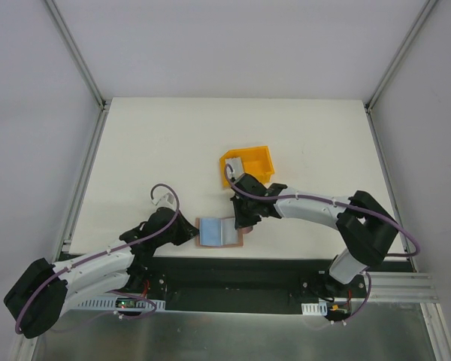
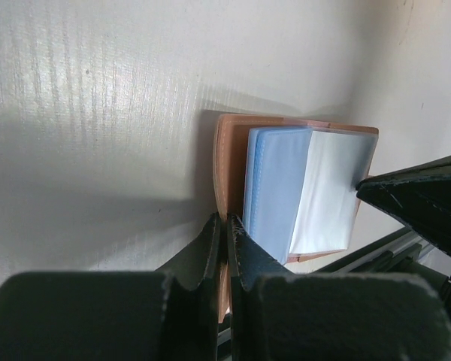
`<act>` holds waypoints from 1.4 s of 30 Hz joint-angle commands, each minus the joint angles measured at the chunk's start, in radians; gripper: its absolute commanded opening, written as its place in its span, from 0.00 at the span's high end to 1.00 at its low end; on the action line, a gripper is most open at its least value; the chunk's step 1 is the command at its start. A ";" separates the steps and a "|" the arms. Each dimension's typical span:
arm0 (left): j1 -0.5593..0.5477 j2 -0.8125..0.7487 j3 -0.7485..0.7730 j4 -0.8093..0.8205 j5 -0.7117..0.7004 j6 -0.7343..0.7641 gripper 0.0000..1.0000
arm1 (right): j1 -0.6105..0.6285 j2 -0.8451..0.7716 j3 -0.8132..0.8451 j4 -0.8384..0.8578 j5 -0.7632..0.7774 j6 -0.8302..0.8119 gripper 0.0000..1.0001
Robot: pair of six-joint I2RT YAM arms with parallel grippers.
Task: Put the credit cards into the card holder
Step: Open the card holder at the center of the board, then pick up the credit card from the storage box.
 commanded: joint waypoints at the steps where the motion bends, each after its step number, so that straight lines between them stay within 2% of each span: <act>1: 0.004 -0.002 -0.002 0.001 -0.032 -0.011 1.00 | -0.002 -0.028 0.009 0.026 -0.016 -0.011 0.97; 5: 0.004 0.002 0.028 -0.001 -0.023 0.027 1.00 | -0.005 -0.064 0.032 0.029 -0.026 -0.023 0.95; 9: 0.004 0.009 0.074 -0.003 -0.008 0.096 1.00 | -0.031 -0.116 0.076 0.030 -0.032 -0.028 0.85; 14: 0.003 0.041 0.128 -0.016 0.011 0.137 1.00 | -0.094 -0.177 0.128 0.029 -0.029 -0.035 0.66; 17: 0.003 0.052 0.139 -0.019 0.011 0.142 1.00 | -0.137 -0.197 0.170 0.027 -0.004 -0.065 0.47; 21: 0.003 0.055 0.145 -0.019 0.011 0.147 1.00 | -0.206 -0.145 0.265 -0.025 0.030 -0.100 0.35; 26: 0.003 0.037 0.150 -0.027 0.009 0.150 1.00 | -0.284 -0.019 0.386 -0.065 0.036 -0.128 0.29; 36: 0.003 0.005 0.145 -0.047 -0.011 0.142 1.00 | -0.381 0.286 0.667 -0.115 -0.082 -0.181 0.18; 42: 0.003 0.002 0.142 -0.052 -0.018 0.139 1.00 | -0.404 0.384 0.704 -0.119 -0.128 -0.171 0.17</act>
